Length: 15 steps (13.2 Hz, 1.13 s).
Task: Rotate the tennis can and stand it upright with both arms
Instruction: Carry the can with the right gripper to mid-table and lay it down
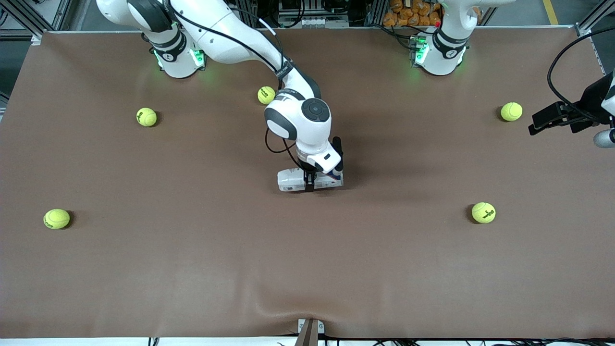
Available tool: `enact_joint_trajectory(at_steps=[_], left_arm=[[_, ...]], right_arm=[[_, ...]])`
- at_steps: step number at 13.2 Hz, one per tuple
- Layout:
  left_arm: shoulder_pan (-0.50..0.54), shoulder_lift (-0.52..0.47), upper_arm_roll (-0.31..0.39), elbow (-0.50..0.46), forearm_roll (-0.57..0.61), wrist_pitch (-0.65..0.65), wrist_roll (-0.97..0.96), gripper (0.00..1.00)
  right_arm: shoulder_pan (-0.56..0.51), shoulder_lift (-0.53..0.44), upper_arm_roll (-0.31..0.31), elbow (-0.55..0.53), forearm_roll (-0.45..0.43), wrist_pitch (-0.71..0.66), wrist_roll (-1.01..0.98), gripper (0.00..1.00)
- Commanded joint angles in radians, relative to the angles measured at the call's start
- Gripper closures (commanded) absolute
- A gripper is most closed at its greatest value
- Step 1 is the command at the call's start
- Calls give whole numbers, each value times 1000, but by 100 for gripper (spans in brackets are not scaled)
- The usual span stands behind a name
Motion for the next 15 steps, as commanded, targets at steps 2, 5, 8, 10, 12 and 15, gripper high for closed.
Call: enact_joint_trajectory(at_steps=[2,5,8,10,12,15], left_arm=[[6,3,-2,9,-21,-12,8,0],[6,3,-2,9,-21,-12,8,0],[5,3,-2,9,-21,-12,8,0],[5,5,-2,9,-21,-12,8,0],[3,5,-2,12,-21,-12,8,0],[12,8,1,11,-101,-12,8,0]], right_arm=[[22,50,-16,41,-31,-4,109,22],[21,53,-14,41,-29,-12,181,11],[19,20,-13,41,-20,-17,178,0],[19,-29,-7,41,-14,-104,173,0],[18,-104,18,41,-5,-194,174,0],[4,-238,18,41,147,-305,178,0]])
